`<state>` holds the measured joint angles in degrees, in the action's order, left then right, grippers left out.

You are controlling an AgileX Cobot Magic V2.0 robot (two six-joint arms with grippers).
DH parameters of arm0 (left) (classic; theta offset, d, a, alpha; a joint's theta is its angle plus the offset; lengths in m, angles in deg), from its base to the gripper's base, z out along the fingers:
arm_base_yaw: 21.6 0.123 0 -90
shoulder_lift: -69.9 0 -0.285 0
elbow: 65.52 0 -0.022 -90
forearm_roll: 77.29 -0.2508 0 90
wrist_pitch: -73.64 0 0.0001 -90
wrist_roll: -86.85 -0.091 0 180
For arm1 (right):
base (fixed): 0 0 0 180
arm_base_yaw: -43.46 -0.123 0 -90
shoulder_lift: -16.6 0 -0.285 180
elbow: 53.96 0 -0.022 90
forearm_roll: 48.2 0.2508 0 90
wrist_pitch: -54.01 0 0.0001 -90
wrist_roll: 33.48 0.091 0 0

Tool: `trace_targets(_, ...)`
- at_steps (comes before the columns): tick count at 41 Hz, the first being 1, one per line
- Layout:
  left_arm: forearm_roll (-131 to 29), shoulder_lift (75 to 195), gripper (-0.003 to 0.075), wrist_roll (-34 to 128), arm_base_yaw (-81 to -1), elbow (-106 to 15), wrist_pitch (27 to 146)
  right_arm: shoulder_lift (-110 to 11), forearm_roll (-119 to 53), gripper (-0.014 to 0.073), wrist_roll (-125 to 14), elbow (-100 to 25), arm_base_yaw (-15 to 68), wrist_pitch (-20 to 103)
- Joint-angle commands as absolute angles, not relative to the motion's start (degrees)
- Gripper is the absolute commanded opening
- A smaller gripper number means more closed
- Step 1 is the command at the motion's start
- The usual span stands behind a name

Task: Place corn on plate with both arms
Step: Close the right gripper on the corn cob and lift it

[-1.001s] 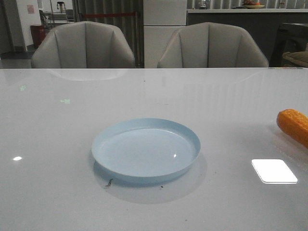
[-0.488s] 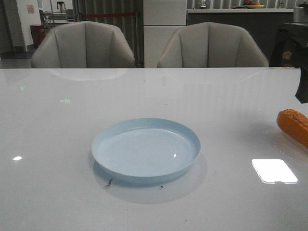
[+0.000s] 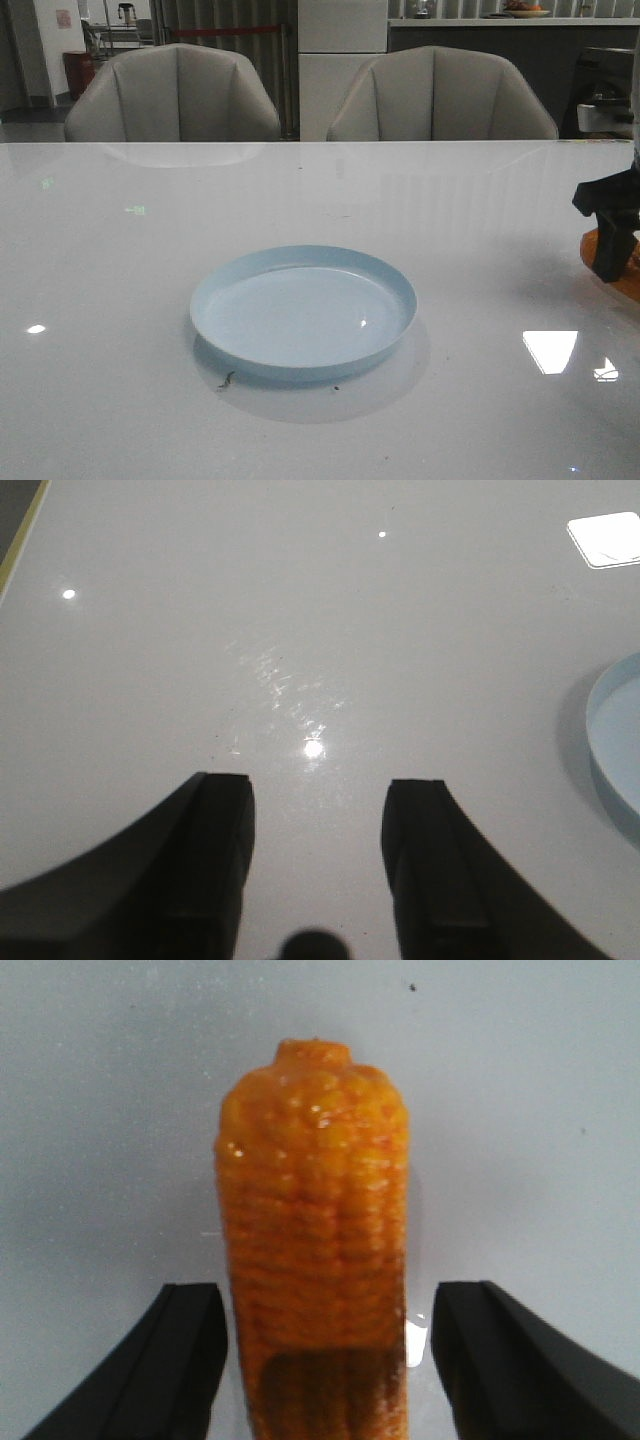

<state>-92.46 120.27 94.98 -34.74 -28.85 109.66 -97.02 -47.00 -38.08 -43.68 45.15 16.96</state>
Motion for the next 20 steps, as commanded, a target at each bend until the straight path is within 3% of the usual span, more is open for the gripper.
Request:
trace_targets(1, -93.22, 119.97, 0.0379, 95.57, -34.59, -30.43, 106.05, -95.47, -46.95, 0.0542, -38.73, -45.51, 45.38, 18.8)
trace_targets(7, -93.22, 119.97, 0.0379, 95.57, -34.59, -30.43, 106.05, -95.75, -46.95, 0.0496, -38.73, -45.51, 45.38, 18.51)
trace_targets(14, -93.22, 119.97, 0.0379, 95.57, -34.59, -30.43, 106.05, -95.75, -46.95, 0.0248, -38.73, -45.51, 45.38, 18.0)
trace_targets(20, -93.22, 119.97, 0.0379, 95.57, -34.59, -30.43, 106.05, -95.75, -46.95, 0.0154, -39.69, -46.21, 45.11, 17.57)
